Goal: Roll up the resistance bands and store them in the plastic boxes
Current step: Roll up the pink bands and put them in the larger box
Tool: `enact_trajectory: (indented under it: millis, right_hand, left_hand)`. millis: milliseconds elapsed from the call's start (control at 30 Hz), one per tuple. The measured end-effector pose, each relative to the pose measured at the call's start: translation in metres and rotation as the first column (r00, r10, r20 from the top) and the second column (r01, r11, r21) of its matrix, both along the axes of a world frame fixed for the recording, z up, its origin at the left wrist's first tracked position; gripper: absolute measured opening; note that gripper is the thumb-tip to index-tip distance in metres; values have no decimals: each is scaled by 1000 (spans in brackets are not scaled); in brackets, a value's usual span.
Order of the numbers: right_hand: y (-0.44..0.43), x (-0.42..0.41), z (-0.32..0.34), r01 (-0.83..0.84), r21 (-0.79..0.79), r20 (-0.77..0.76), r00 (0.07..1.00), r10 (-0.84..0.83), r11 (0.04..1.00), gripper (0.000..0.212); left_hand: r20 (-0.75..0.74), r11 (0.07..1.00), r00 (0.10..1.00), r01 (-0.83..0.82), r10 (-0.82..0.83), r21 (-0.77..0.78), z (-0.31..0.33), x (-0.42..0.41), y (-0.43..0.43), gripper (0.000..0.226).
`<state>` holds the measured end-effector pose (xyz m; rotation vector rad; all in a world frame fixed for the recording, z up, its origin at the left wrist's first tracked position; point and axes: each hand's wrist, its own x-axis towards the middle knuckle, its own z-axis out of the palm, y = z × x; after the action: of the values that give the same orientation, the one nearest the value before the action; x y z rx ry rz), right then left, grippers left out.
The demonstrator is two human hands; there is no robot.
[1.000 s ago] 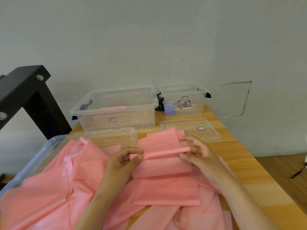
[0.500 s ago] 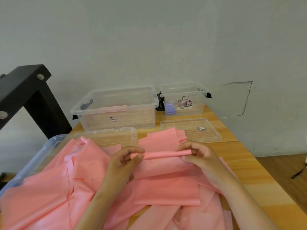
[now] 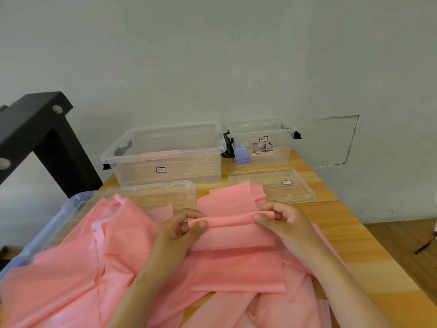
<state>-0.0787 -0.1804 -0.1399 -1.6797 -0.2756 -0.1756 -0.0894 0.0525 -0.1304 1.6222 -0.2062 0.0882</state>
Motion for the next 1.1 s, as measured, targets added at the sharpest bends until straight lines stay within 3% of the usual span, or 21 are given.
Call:
enact_trajectory:
  millis: [167, 367, 533, 667, 800, 900, 1100]
  right_hand:
    - [-1, 2, -3, 2, -49, -4, 1000, -3, 999, 35]
    - [-1, 2, -3, -31, 6, -14, 999, 31, 999, 34]
    - [0, -1, 1, -71, 114, -22, 997, 74, 991, 9]
    - [0, -3, 3, -56, 130, -7, 998, 58, 990, 11]
    - [0, -3, 4, -65, 131, -24, 997, 69, 989, 24]
    - [2, -4, 6, -44, 92, -13, 999, 46, 995, 16]
    - [2, -5, 5, -20, 68, -48, 999, 23, 997, 24]
  left_hand:
    - [-12, 999, 1000, -7, 6, -49, 0, -1, 0, 10]
    - [-36, 995, 999, -10, 7, -98, -1, 1, 0, 25]
    - [-43, 995, 999, 7, -11, -96, 1, -2, -1, 21]
    - [-107, 992, 994, 23, -36, -123, 1, -2, 1, 30]
    - [-94, 992, 994, 37, -49, -124, 2, -3, 0, 20]
    - [-81, 994, 996, 23, -32, -104, 2, -3, -1, 11]
    - [-28, 999, 999, -27, 26, -43, 0, 1, -2, 14]
